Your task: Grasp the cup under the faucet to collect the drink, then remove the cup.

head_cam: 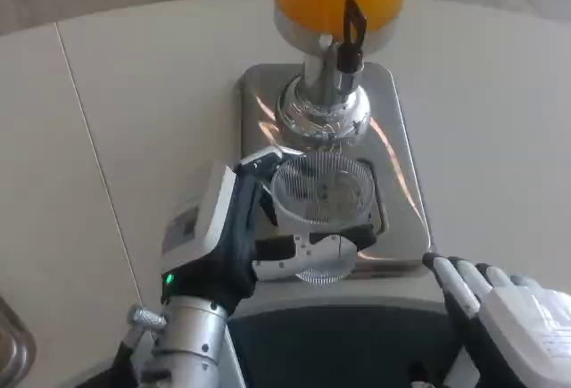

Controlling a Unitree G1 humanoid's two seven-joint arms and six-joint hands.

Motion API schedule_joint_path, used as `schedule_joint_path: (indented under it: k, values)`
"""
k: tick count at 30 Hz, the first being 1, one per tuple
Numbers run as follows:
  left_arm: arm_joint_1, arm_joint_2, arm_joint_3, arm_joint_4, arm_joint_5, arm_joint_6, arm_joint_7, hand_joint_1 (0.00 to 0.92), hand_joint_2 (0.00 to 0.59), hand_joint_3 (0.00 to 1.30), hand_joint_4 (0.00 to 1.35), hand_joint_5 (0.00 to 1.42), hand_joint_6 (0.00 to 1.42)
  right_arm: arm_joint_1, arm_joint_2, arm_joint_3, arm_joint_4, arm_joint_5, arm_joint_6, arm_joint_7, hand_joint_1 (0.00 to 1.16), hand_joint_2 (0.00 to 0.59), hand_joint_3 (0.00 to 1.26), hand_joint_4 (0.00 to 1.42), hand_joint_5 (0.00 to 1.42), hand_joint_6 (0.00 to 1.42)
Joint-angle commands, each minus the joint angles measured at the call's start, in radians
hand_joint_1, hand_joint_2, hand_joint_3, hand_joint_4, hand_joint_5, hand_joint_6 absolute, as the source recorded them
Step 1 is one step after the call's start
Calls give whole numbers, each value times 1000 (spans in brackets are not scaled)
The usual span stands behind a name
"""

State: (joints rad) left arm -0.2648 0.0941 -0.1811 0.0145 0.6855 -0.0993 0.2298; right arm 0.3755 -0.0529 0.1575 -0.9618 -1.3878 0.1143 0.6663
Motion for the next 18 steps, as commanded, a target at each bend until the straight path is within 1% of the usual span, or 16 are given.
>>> schedule_joint_path:
  k: [1,6,12,18]
  values:
    - [-68,-31,-29,60,16,27,62,635,0,947,1146,1338,1424,14,-11,-42,-29,28,-15,33,465,498,0,0,0,0]
    - [-145,-41,-47,149,15,56,112,635,0,947,1146,1349,1424,5,-14,-73,-29,54,-21,55,465,498,0,0,0,0]
    - [-257,-56,-61,301,3,71,182,635,0,947,1146,1350,1424,-19,-16,-102,-20,75,-19,76,465,498,0,0,0,0]
    - [-378,-79,-71,483,-12,76,277,635,0,947,1146,1351,1424,-67,-33,-141,4,99,-6,102,464,501,0,0,0,0]
